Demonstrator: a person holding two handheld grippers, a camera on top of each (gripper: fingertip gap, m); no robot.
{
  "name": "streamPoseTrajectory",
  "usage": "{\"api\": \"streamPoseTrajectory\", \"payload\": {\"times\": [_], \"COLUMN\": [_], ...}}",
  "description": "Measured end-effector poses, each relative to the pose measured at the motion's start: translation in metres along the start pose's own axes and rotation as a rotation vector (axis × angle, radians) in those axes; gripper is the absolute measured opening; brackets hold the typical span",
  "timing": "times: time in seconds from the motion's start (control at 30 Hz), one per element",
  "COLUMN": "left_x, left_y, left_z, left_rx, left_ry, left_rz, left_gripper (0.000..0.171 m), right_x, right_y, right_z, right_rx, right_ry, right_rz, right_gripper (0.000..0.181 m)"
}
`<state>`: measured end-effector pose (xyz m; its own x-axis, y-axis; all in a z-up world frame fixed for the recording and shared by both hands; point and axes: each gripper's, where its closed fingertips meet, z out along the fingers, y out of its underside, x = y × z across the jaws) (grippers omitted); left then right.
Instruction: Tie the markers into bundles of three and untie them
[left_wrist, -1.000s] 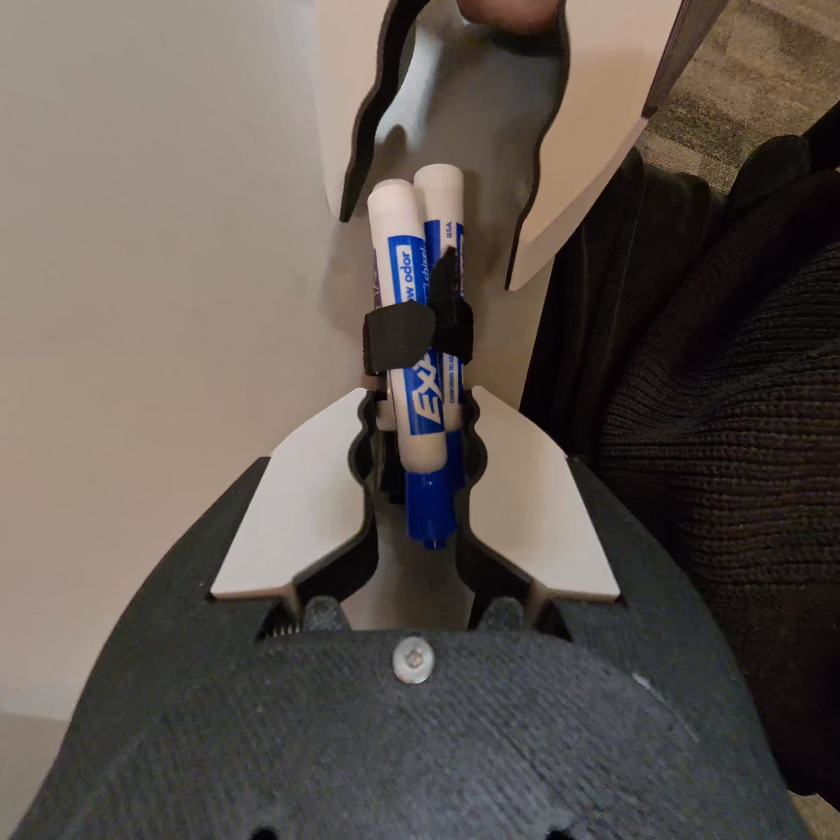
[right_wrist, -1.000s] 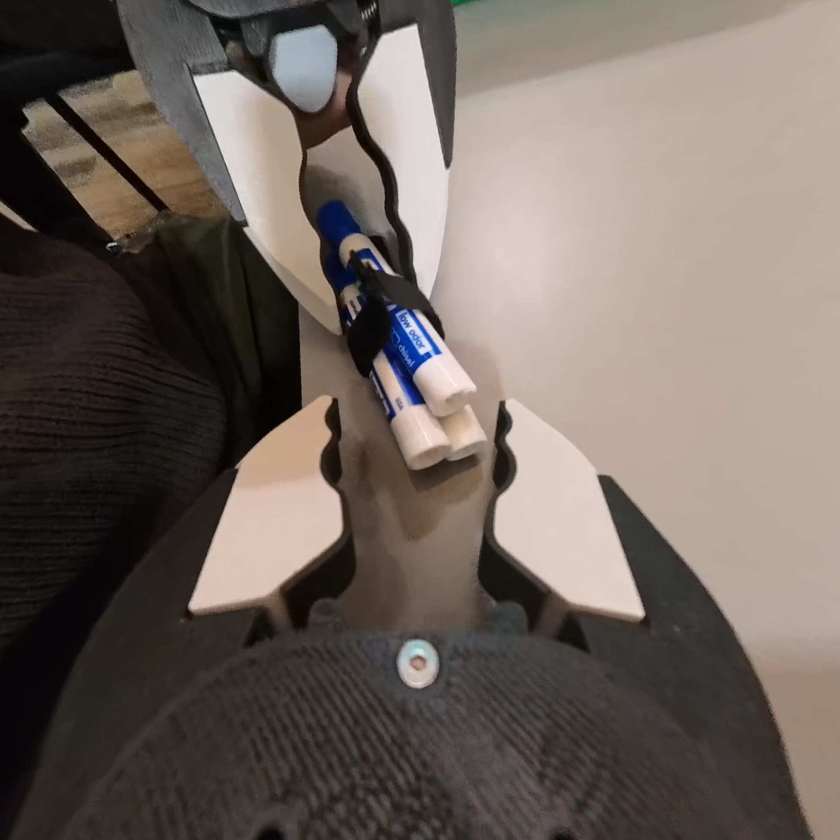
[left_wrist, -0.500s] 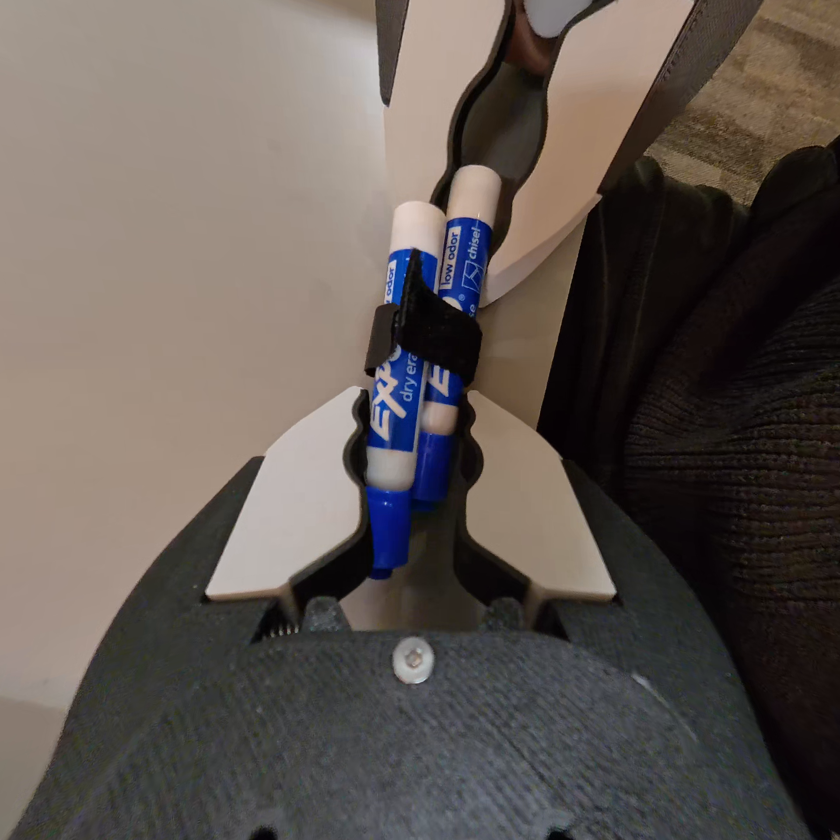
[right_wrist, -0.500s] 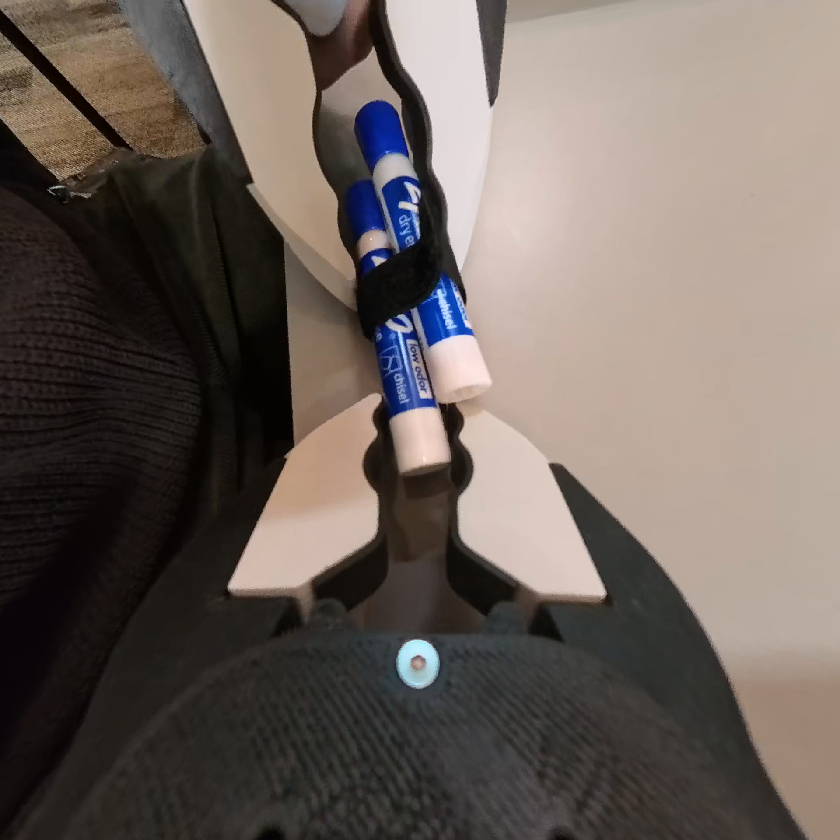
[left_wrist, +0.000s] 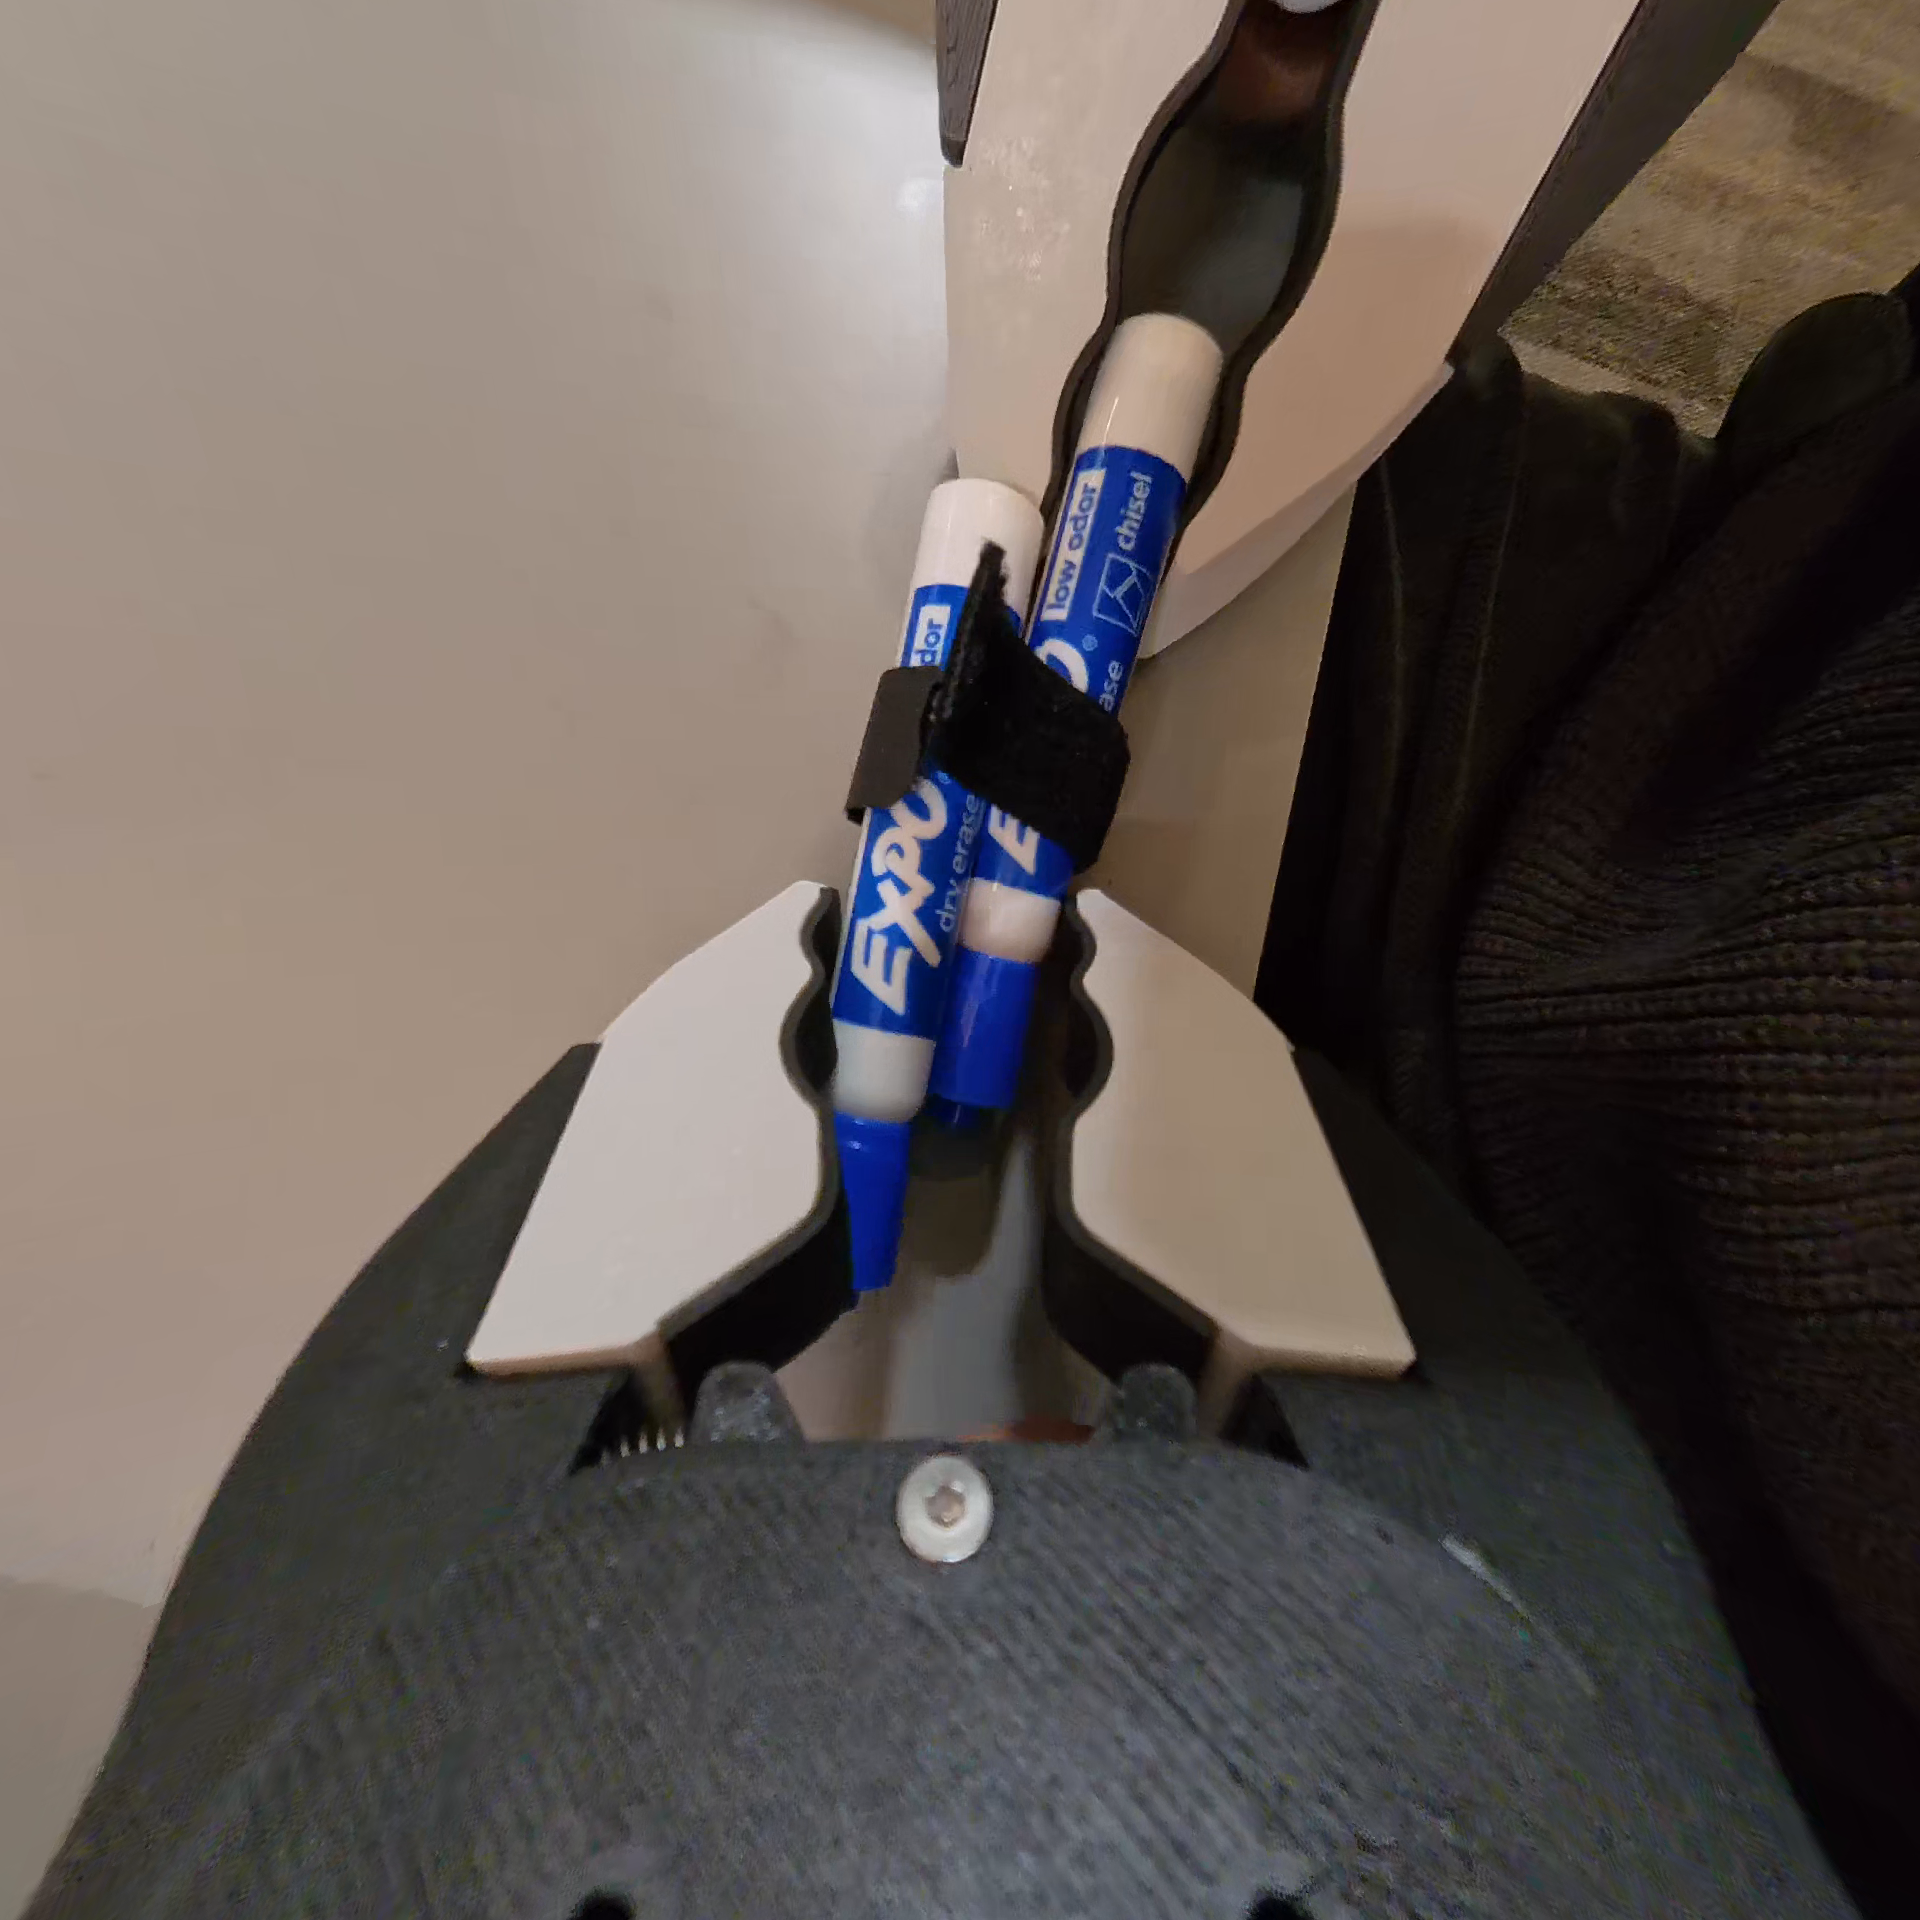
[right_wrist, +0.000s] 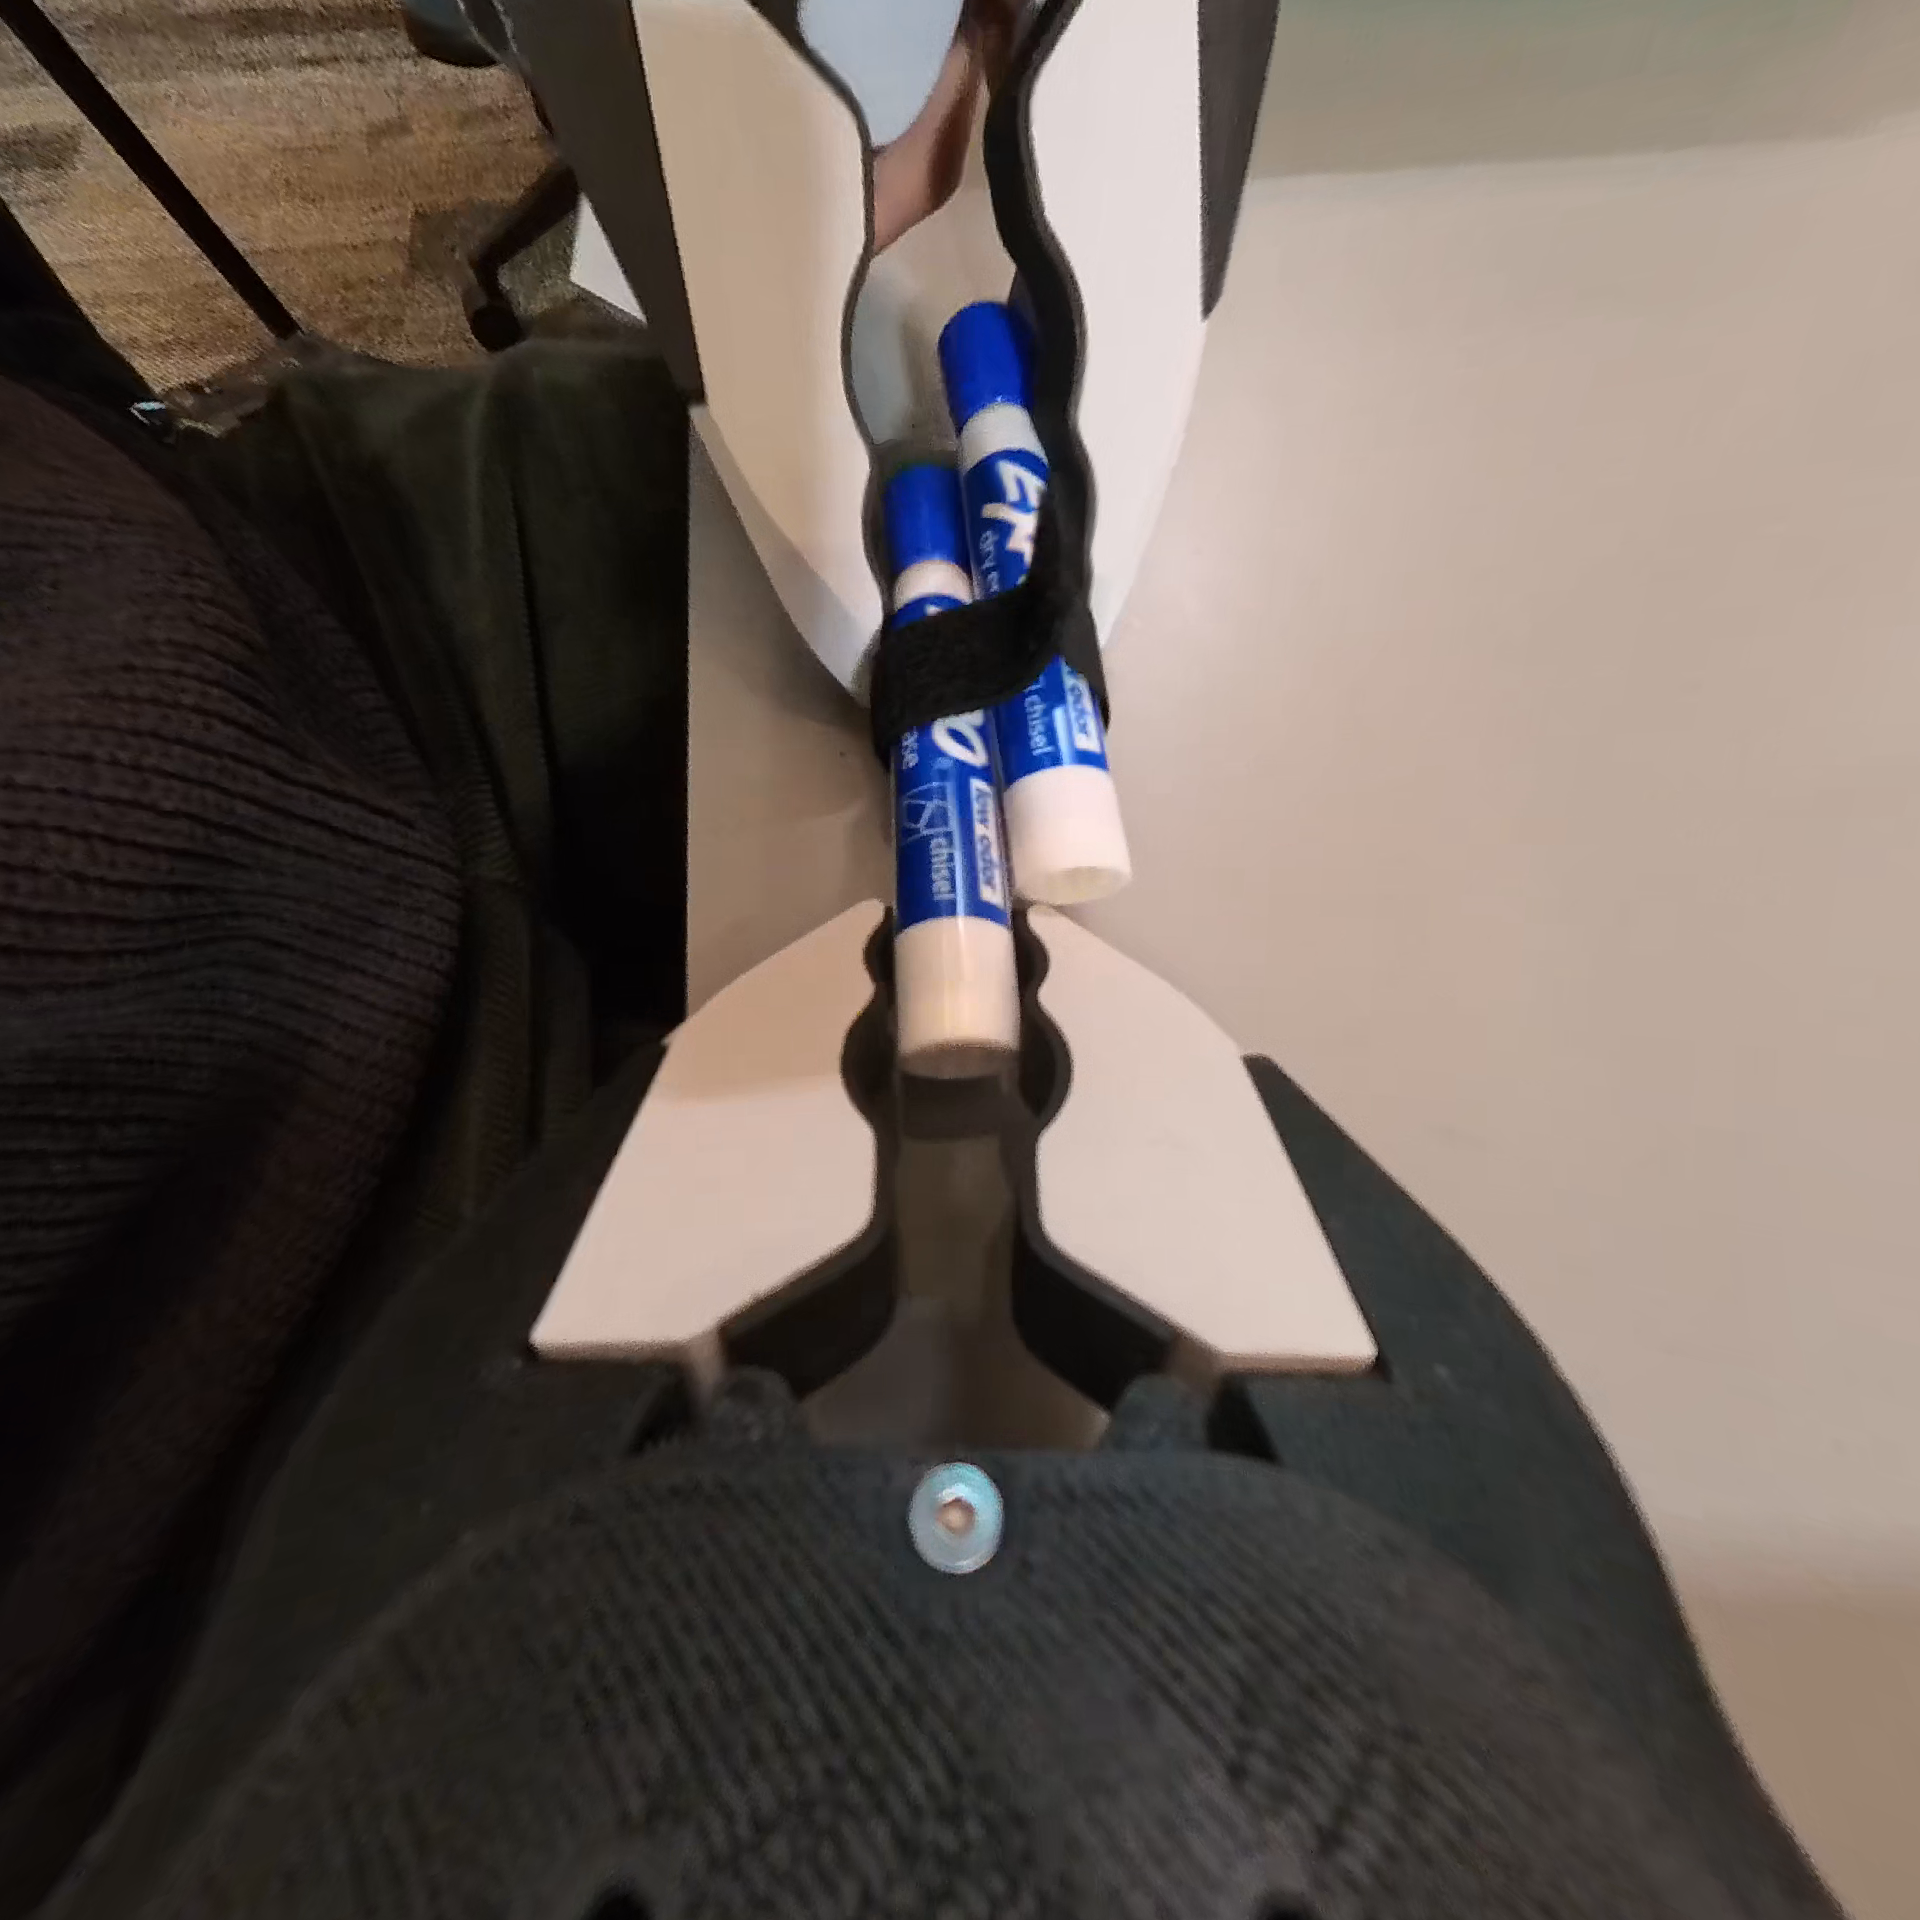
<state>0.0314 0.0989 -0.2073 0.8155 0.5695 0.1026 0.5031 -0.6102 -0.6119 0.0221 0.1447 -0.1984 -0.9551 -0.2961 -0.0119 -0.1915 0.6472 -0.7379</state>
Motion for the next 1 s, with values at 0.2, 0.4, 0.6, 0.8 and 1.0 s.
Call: {"api": "streamPoseTrajectory", "payload": {"times": [0.2, 0.4, 0.6, 0.8, 1.0], "left_x": [0.007, 0.009, 0.01, 0.011, 0.009], "left_y": [-0.007, -0.013, -0.015, -0.023, -0.032], "left_z": [-0.005, -0.004, -0.002, -0.006, -0.015], "left_rx": [0.039, 0.096, 0.111, 0.173, 0.249], "left_ry": [0.06, 0.154, 0.168, 0.236, 0.289], "left_rz": [-0.011, -0.134, -0.168, -0.252, -0.316], "left_gripper": [0.034, 0.021, 0.021, 0.02, 0.02], "right_x": [-0.005, 0.012, 0.016, 0.018, 0.03], "right_y": [-0.01, -0.001, 0.005, 0.004, 0.001], "right_z": [-0.01, -0.011, -0.01, -0.016, -0.029], "right_rx": [0.089, 0.072, 0.04, 0.081, 0.153], "right_ry": [-0.094, -0.082, -0.05, -0.099, -0.117], "right_rz": [0.1, 0.245, 0.263, 0.352, 0.433], "right_gripper": [0.021, 0.025, 0.027, 0.04, 0.045]}}
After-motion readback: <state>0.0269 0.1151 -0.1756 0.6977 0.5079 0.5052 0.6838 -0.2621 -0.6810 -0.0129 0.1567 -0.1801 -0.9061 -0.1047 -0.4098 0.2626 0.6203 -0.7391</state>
